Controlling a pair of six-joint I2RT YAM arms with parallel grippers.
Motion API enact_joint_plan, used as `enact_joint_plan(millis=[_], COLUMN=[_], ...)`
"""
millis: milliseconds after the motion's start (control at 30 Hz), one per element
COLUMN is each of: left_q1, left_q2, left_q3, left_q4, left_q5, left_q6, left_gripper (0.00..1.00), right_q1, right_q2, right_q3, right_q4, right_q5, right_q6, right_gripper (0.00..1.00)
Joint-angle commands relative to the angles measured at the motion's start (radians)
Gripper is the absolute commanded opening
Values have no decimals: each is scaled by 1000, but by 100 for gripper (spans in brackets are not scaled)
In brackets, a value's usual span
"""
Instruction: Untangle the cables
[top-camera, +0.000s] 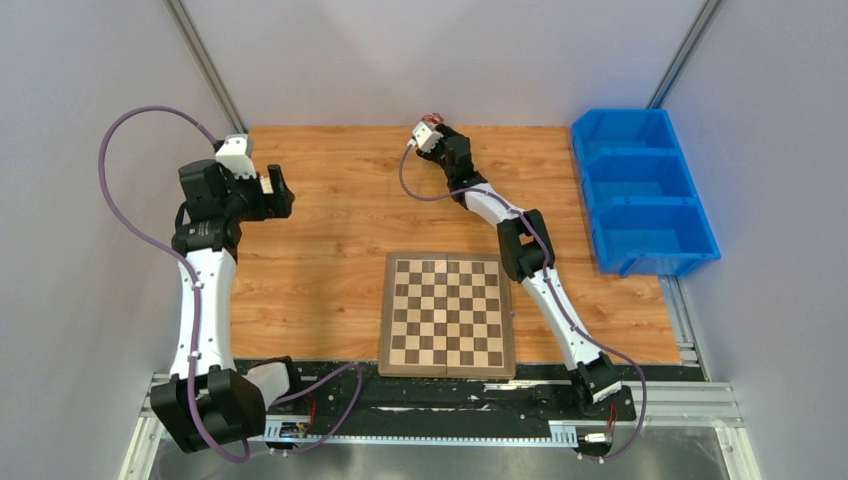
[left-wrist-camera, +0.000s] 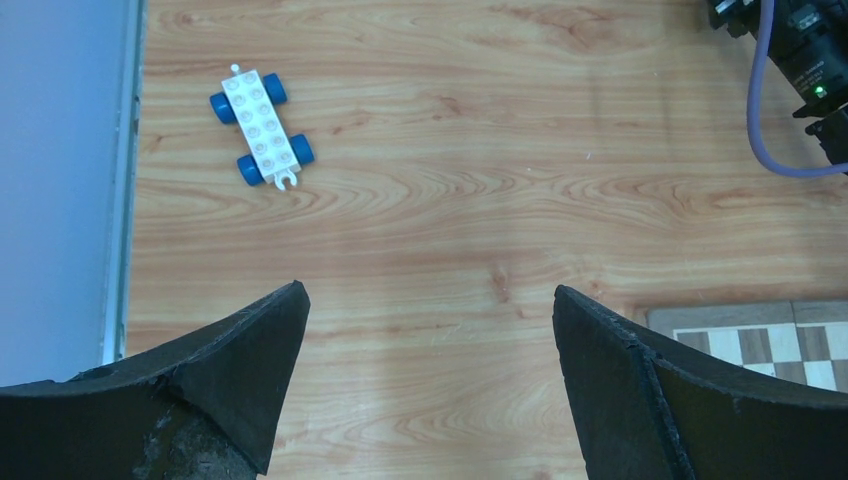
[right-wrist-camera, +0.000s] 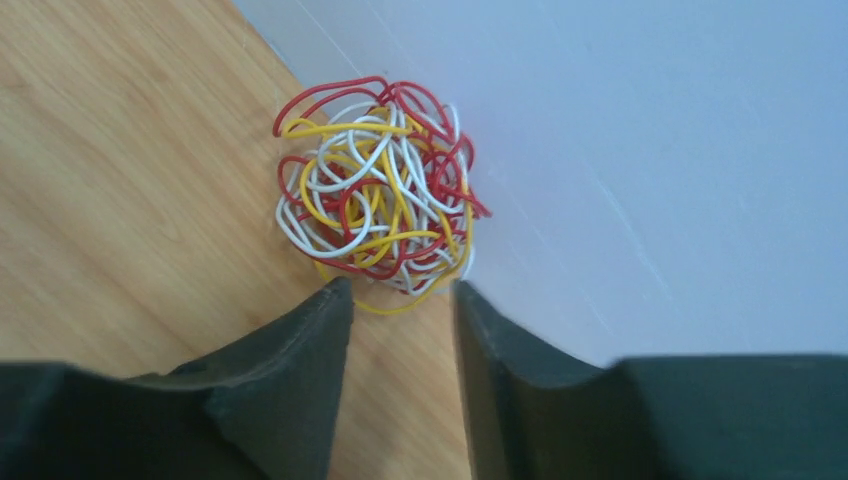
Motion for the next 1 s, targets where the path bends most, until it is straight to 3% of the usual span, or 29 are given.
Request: enact_joint_plan(millis=[0, 67, 100, 300, 433, 600, 733, 767, 833, 967], left_q1=[3, 2, 2, 3, 1, -6, -89, -111, -179, -293], left_q2=[43, 69, 77, 104, 98, 111, 177, 217, 312, 580], left_q3=[109, 135, 139, 180, 142, 93, 76, 80, 124, 283], left_q4=[-44, -61, -58, -89, -22, 71, 187, 237, 292, 407], left_q5=[-29, -41, -42, 128, 260, 339, 343, 335, 311, 270], left_q6=[58, 67, 66, 95, 74, 1, -112, -129, -172, -346], left_gripper=[100, 100, 100, 100, 100, 100, 100, 100, 100, 100], right_q1=[-7, -6, -7, -26, -38, -56, -73, -80, -94, -130], right_q2=[23, -18, -53, -420, -672, -793, -849, -864, -895, -988], right_q3=[48, 14, -15, -308, -462, -494, -539, -548, -565, -659], right_q4=[87, 84, 76, -32, -182, -444, -508, -530, -583, -639], right_q5=[-54, -54, -83, -278, -453, -543, -548, -555, -581, -599], right_q6=[-45, -22, 0, 167, 248, 332, 475, 516, 593, 671], right_gripper=[26, 2, 0, 0, 0, 0, 0, 4, 29, 63])
